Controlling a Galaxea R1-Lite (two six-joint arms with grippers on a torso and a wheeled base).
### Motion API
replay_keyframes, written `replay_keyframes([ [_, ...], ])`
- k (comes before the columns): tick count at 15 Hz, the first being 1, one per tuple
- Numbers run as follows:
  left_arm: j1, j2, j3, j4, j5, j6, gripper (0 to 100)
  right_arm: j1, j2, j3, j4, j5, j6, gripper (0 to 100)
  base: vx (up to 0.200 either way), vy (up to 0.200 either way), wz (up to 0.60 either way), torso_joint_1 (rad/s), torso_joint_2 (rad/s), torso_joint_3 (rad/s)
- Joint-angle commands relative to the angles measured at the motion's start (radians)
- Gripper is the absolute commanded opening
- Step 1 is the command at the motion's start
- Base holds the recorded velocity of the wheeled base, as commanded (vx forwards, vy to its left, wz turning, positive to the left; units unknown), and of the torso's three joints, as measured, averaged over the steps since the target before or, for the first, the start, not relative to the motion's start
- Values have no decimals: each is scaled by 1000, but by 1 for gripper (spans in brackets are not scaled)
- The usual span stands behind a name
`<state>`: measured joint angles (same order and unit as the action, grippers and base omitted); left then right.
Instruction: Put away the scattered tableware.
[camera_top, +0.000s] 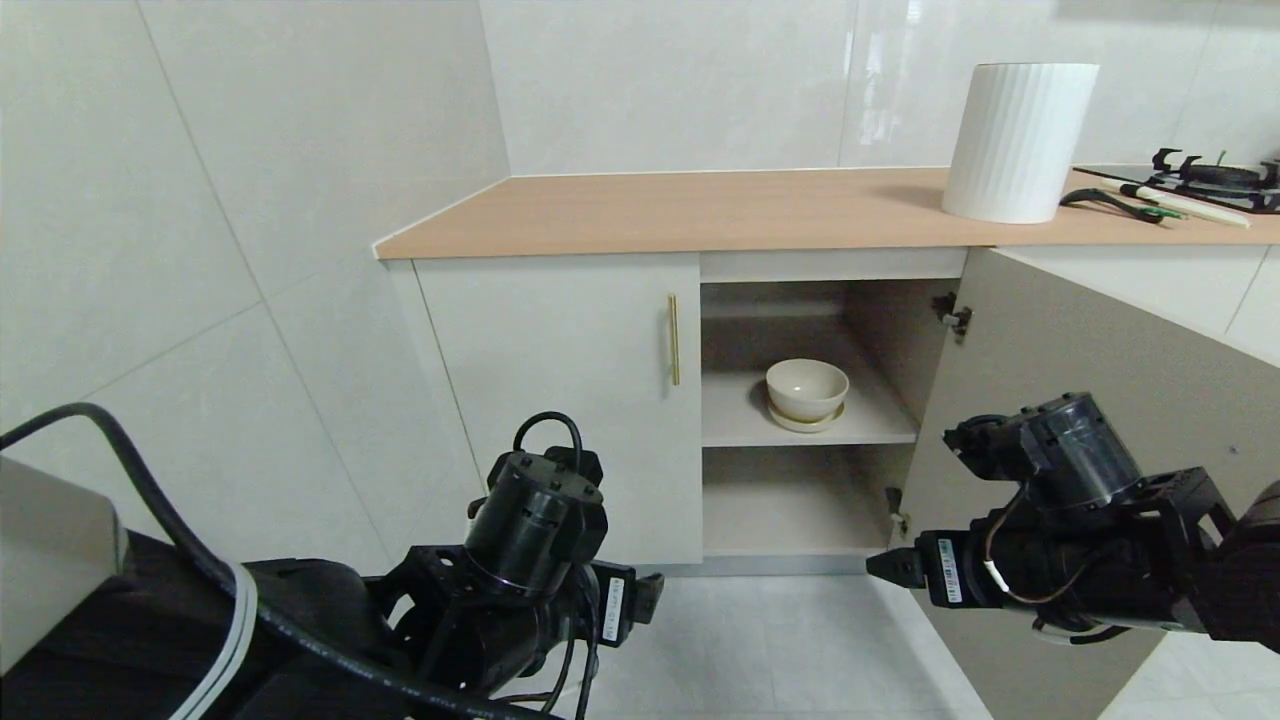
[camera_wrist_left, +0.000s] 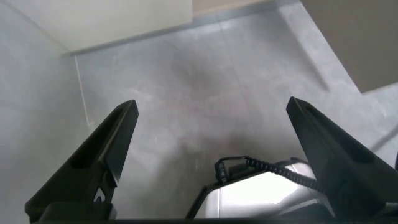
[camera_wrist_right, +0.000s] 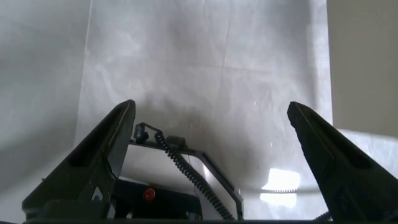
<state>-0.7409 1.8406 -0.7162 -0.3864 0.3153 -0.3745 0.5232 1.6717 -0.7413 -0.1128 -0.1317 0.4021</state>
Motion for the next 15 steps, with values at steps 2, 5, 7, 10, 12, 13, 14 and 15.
replay_keyframes([
  [2, 0, 3, 0, 0, 1, 0, 100, 1, 3, 3, 1, 0, 0, 100, 0, 0, 0, 0, 0, 0],
  [5, 0, 3, -2, -2, 8, 0, 100, 8, 3, 6, 1, 1, -3, 100, 0, 0, 0, 0, 0, 0],
  [7, 0, 2, -3, -3, 14, -1, 100, 14, 3, 8, 1, 1, -3, 100, 0, 0, 0, 0, 0, 0],
  [10, 0, 3, -3, -3, 16, 0, 100, 14, 6, 23, 1, 4, -16, 100, 0, 0, 0, 0, 0, 0],
  [12, 0, 12, -3, -2, 24, 2, 100, 14, 19, 26, 1, 4, -36, 100, 0, 0, 0, 0, 0, 0],
  [13, 0, 14, -3, -2, 34, 2, 100, 14, 19, 26, 1, 4, -37, 100, 0, -200, 0, -2, 2, 2],
  [14, 0, 14, -3, -2, 37, 9, 100, 14, 19, 28, 2, 4, -39, 100, 0, -200, 0, -2, 2, 2],
  [15, 0, 14, -2, -3, 37, 14, 100, 14, 19, 28, 8, 6, -46, 100, 0, -200, 0, 2, 12, 7],
])
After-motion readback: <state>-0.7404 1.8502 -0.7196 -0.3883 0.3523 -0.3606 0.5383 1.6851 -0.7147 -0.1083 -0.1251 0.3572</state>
